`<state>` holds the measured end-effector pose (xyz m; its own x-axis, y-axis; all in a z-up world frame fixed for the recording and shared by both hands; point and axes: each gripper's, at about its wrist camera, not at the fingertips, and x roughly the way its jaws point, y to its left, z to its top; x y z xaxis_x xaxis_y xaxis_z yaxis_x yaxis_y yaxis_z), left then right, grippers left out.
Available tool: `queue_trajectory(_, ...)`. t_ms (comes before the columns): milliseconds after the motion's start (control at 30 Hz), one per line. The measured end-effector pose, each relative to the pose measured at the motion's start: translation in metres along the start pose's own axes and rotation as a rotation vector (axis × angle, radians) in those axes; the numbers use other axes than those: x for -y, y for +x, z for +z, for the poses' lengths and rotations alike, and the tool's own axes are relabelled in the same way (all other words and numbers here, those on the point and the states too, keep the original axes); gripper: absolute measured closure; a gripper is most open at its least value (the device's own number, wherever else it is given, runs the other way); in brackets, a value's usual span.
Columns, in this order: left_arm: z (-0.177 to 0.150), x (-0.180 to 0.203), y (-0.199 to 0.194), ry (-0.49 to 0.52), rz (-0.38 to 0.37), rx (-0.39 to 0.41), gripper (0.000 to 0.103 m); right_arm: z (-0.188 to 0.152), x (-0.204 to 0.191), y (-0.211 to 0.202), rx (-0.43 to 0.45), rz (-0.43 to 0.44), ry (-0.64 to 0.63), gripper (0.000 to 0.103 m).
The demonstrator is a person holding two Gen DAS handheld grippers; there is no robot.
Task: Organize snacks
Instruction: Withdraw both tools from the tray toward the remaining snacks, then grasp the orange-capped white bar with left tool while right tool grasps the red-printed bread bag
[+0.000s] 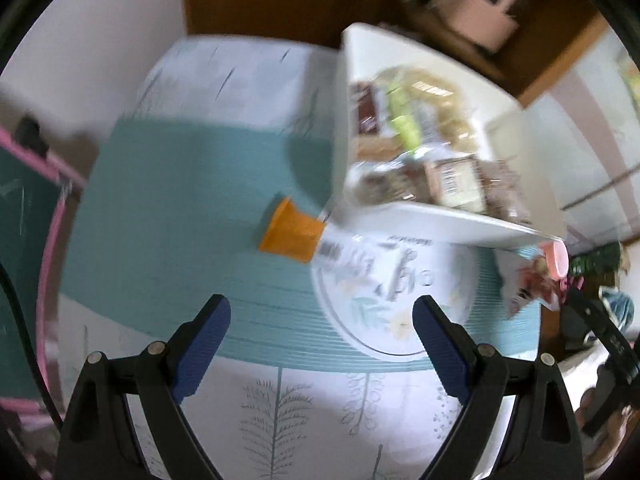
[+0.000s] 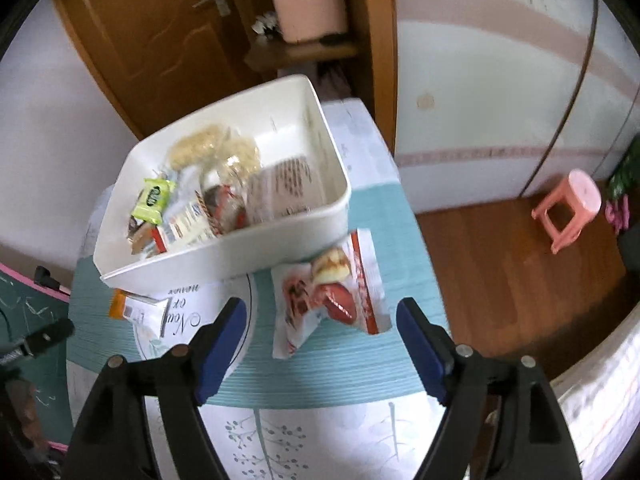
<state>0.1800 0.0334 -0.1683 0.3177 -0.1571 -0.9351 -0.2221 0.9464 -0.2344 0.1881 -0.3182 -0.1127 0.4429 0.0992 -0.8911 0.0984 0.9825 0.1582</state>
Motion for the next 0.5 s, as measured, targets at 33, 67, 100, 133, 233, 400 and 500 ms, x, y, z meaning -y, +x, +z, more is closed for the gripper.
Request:
queue_trajectory(33,0.0,-0.003,0.007,-0.021,0.002,-0.008,0.011,0.0,0.002,0.004,-0.007,0.001,0.01,0.025)
queue_trajectory(67,0.0,-0.007,0.014,-0.046,0.003,-0.017,0.011,-0.002,0.004,0.01,-0.019,0.004,0.028,0.025)
queue_trajectory(100,0.001,-0.009,0.02,-0.063,-0.002,-0.023,0.011,-0.002,0.005,0.014,-0.025,0.011,0.042,0.025)
queue_trajectory(133,0.002,-0.01,0.026,-0.083,-0.011,-0.029,0.011,-0.001,0.006,0.02,-0.034,0.02,0.062,0.025)
queue_trajectory(233,0.003,-0.01,0.043,-0.131,-0.024,-0.046,0.011,0.001,0.007,0.031,-0.055,0.041,0.114,0.025)
queue_trajectory(400,0.009,0.0,0.069,-0.191,-0.006,-0.059,0.011,0.006,0.007,0.052,-0.077,0.052,0.189,0.025)
queue_trajectory(500,0.011,0.006,0.08,-0.233,0.019,-0.044,0.011,0.008,0.009,0.059,-0.075,0.041,0.212,0.025)
